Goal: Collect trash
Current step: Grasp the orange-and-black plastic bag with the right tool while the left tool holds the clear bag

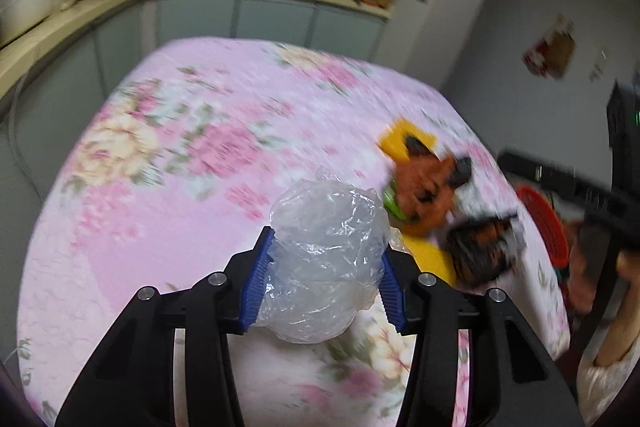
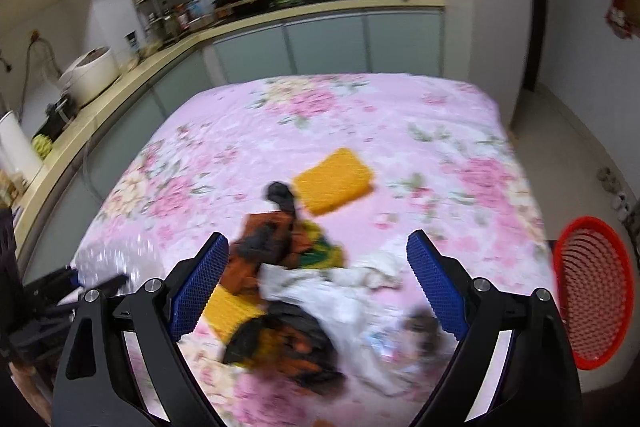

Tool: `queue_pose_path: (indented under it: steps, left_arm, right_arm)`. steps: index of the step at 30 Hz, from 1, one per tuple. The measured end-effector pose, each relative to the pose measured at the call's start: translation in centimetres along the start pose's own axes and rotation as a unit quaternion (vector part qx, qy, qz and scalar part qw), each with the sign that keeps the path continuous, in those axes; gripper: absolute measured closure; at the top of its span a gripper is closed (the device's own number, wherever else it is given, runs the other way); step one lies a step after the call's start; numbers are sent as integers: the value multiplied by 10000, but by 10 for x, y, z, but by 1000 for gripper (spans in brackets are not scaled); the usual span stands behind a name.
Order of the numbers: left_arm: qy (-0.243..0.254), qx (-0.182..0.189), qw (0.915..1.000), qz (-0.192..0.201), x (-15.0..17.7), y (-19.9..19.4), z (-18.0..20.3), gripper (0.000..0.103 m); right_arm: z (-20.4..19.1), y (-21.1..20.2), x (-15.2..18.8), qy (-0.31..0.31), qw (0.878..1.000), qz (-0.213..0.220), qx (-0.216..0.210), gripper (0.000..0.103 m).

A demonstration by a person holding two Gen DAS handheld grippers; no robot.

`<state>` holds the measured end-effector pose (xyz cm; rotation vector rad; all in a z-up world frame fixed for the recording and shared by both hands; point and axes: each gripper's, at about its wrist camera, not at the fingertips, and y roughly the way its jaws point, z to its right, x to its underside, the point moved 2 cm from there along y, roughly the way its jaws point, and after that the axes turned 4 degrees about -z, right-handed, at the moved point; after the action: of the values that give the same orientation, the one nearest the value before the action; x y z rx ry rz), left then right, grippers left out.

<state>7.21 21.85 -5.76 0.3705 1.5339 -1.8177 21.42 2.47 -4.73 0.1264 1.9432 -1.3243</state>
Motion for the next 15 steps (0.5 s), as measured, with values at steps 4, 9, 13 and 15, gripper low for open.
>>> queue_pose_path:
  steps: [4,9,13,15]
  left_arm:
    - [-327,-247,9989,206,-12,-4,-19,57]
    - [-424,-293,9981,328,-19,-7,-26,57]
    - [-440,-263,9982,321,-20,-2,-28,57]
    - [-421,-274,9983,309,-19,0,-27,57]
  right_arm:
    - [-27,20,-3,-309,9994,-153,-10,15]
    - [-45,46,1,-498,9980,-381,57,15]
    - [-52,61,2,-668,9963,-498,232,16]
    - [-55,68,2,-790,9944,-595,382,22]
